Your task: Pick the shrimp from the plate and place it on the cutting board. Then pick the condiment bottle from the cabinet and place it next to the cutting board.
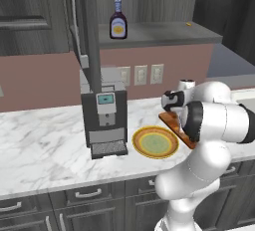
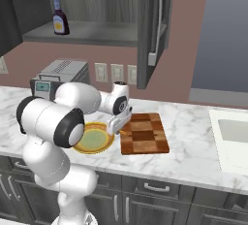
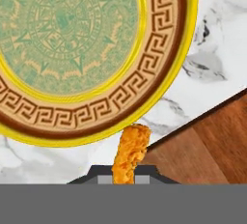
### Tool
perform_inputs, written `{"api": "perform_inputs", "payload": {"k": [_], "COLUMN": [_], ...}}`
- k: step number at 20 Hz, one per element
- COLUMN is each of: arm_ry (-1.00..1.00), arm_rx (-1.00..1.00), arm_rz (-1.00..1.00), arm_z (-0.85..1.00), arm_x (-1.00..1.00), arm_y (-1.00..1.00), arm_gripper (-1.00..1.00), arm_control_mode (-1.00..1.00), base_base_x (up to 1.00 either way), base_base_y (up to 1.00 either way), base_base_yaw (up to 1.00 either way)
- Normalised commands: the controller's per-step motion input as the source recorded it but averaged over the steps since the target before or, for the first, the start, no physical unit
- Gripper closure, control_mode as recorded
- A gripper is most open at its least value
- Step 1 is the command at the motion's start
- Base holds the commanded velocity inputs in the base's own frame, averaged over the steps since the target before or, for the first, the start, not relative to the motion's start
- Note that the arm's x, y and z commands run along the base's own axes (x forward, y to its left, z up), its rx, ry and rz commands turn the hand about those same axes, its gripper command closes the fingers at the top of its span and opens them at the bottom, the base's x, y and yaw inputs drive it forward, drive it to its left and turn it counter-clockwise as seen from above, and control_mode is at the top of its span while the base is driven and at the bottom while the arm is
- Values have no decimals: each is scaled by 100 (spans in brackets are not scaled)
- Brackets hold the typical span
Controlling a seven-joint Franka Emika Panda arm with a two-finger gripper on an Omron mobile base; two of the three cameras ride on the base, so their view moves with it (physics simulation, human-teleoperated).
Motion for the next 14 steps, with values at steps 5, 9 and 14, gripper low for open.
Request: {"api": "perform_inputs", "payload": {"k": [5, 9, 14], "arm_ry": [0, 0, 0], "arm_rx": [0, 0, 1], "arm_rz": [0, 0, 1], "arm_z": [0, 0, -9], "arm_x": [0, 6, 14], "arm_y": [-41, -31, -18], "arm_gripper": [100, 100, 100], "arm_control_mode": [-100, -100, -100], "base_base_x": [0, 0, 0], "base_base_y": [0, 0, 0], "base_base_yaw": [0, 0, 0]}}
